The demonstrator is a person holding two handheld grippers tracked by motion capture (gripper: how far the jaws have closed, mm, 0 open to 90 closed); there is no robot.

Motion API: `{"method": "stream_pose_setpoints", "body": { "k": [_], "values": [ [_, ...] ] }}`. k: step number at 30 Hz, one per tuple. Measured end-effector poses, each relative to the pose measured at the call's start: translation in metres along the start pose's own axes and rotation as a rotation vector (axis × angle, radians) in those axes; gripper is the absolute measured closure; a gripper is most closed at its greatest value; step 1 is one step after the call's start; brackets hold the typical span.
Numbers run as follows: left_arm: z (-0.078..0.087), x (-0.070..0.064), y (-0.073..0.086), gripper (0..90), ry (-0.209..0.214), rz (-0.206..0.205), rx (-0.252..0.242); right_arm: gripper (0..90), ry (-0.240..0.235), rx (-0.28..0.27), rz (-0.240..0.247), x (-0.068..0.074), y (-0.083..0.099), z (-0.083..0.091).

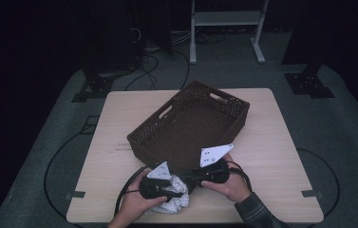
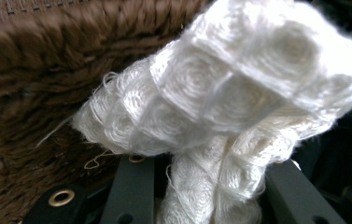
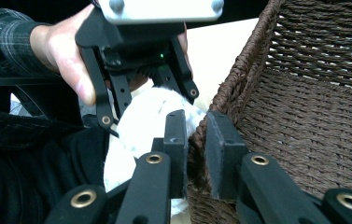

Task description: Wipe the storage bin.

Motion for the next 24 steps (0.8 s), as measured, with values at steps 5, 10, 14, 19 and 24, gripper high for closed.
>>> {"method": "stream_pose_setpoints", "body": {
  "k": [5,10,14,19,24],
  "values": [
    [0.012,0.005,-0.004,68.7,-0.018,-0.003,-0.035,78.1,0.000,0.002,0.004,0.000,0.000,0.000],
    [0.023,0.007,-0.007,68.7,-0.031,-0.001,-0.066,78.2,-0.001,-0.001,0.001,0.000,0.000,0.000],
    [0.032,0.008,-0.007,68.6,-0.039,-0.007,-0.078,78.2,-0.002,0.001,0.002,0.000,0.000,0.000],
    [0.049,0.019,-0.003,67.8,-0.078,-0.004,-0.069,78.2,-0.003,0.000,0.002,0.000,0.001,0.000],
    [0.070,0.038,0.007,67.6,-0.161,0.039,-0.061,78.5,0.004,0.004,0.005,0.000,0.001,0.002]
  ]
}}
Point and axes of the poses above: each handheld gripper's, and its own axes: z roughly backward along the jaws, y roughly out of its underside, x roughly to its left, the point moved 1 cm from there along -z, roughly forward along the jaws, and after that the axes turned 7 degrees about -y, right-handed, at the moved point
